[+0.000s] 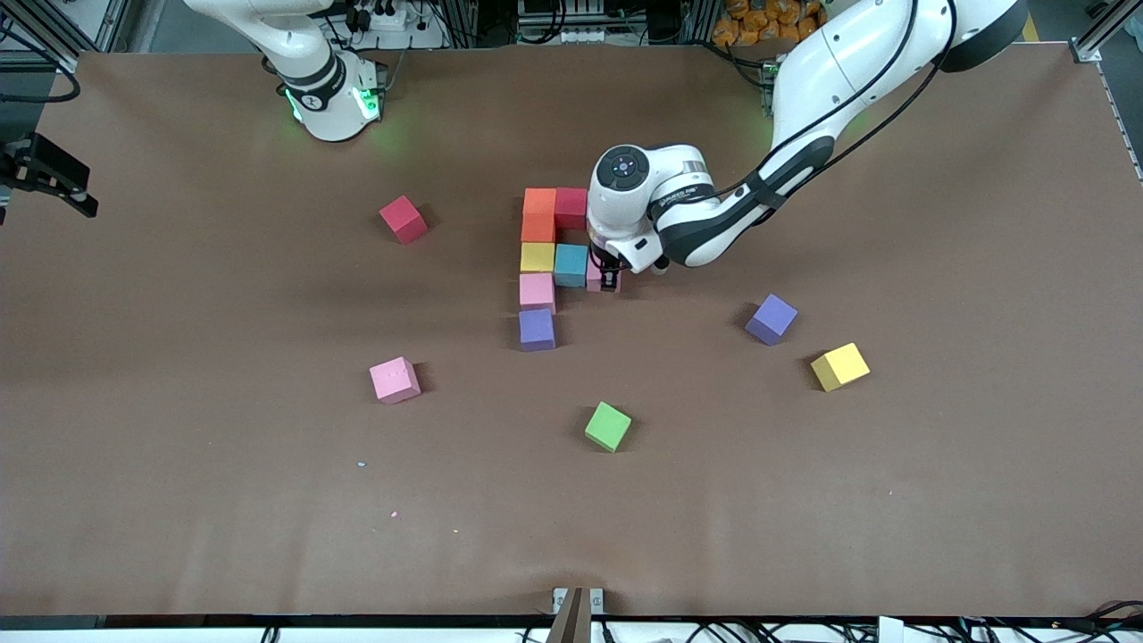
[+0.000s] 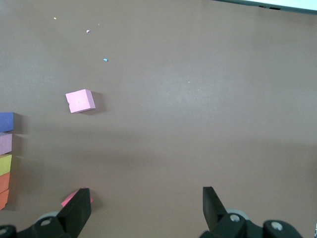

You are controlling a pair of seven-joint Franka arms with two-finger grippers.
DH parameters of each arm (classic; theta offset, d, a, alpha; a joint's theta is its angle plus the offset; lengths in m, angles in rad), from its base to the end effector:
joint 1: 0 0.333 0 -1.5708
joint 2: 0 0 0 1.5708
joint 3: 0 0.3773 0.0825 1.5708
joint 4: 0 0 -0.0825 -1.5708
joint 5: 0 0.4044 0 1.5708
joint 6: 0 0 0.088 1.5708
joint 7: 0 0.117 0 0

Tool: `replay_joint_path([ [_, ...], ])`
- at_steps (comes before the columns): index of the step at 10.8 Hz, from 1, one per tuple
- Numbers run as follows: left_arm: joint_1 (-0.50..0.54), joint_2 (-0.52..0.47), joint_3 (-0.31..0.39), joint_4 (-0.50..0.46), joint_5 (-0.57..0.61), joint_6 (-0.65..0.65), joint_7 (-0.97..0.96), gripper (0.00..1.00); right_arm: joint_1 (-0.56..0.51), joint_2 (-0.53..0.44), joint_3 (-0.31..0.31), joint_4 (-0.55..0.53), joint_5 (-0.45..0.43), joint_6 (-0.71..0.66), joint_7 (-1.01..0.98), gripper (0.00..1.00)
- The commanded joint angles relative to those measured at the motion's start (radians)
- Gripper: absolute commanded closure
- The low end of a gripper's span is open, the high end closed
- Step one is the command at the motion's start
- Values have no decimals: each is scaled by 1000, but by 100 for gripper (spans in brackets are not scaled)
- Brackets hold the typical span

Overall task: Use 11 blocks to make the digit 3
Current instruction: 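Lower the pink cube next to the cyan cube with the left gripper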

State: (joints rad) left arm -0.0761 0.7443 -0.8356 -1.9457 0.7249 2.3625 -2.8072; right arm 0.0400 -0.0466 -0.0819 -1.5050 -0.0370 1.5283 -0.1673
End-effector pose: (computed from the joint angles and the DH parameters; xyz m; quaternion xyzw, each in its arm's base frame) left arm 0.4388 -0.4849 0.2213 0.7353 0.6774 -0.0207 0.0041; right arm 0.5527 -0.0291 0.7305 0.9974 0.0612 0.0329 0.0201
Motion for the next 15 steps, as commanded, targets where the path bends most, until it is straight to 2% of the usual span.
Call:
replay_joint_path([
  [1,-40,1,3,-9,37,9,-246,1,-34,-12,11,0,-14,-2,6,0],
  [6,-37,-26,-2,-12,38,-12,-235,0,-60,4,14,-1,-4,6,8,0],
  [11,-7,-77,-37,-7,36,-49,-215,0,-52,17,17,15,8,-2,3,0],
  [13,85,-88,-104,-7,34,-66,-163,0,-37,17,22,17,12,-40,6,0],
  [15,192,-88,-173,-7,34,-104,-82,0,4,27,21,14,12,-11,9,0],
])
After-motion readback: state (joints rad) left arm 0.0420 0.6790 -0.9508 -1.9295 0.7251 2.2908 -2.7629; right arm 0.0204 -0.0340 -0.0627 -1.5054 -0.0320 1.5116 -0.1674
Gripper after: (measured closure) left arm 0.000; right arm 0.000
